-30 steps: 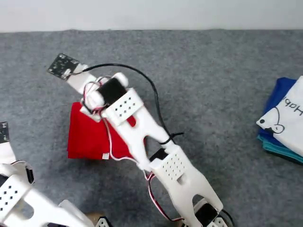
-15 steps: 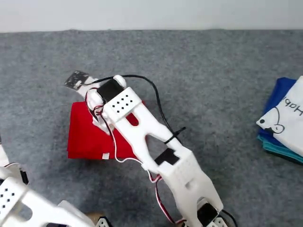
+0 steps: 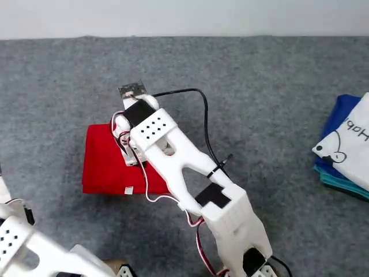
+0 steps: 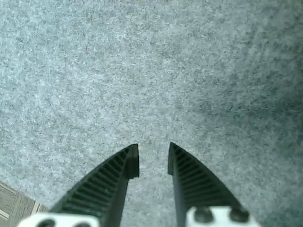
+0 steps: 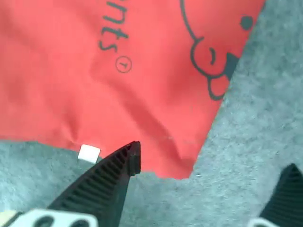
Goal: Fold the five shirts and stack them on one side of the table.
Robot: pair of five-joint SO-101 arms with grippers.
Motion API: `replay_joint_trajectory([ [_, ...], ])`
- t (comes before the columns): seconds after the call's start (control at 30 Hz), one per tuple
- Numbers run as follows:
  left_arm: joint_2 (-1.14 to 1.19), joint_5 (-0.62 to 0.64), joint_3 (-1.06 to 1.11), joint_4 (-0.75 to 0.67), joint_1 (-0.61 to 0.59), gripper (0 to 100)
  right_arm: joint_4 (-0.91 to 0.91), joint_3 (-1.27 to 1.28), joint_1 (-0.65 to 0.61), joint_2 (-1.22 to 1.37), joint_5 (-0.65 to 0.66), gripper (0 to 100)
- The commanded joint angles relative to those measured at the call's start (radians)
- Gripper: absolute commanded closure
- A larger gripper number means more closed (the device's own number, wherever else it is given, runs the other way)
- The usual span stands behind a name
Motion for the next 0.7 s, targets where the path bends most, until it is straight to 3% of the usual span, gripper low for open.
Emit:
replay_joint_trajectory([
  [0.0, -0.020, 0.002, -0.038, -0.014, -0.005, 89, -0.048, -0.005, 0.013, 0.042, -0.048, 54.5],
  [0.33, -0.020, 0.002, -0.038, -0.015, -0.003, 89, -0.127, -0.020, -0.041, 0.282, -0.103, 56.4],
  [0.43, -0.020, 0.002, -0.038, -0.017, -0.003, 89, -0.130, -0.049, -0.062, 0.326, -0.100, 67.1],
  [0.63, -0.020, 0.002, -0.038, -0.018, -0.003, 89, -0.102, -0.117, -0.047, 0.395, -0.072, 98.9],
  [0.67, -0.020, 0.002, -0.038, -0.018, -0.003, 89, -0.091, -0.117, -0.042, 0.395, -0.054, 99.1],
])
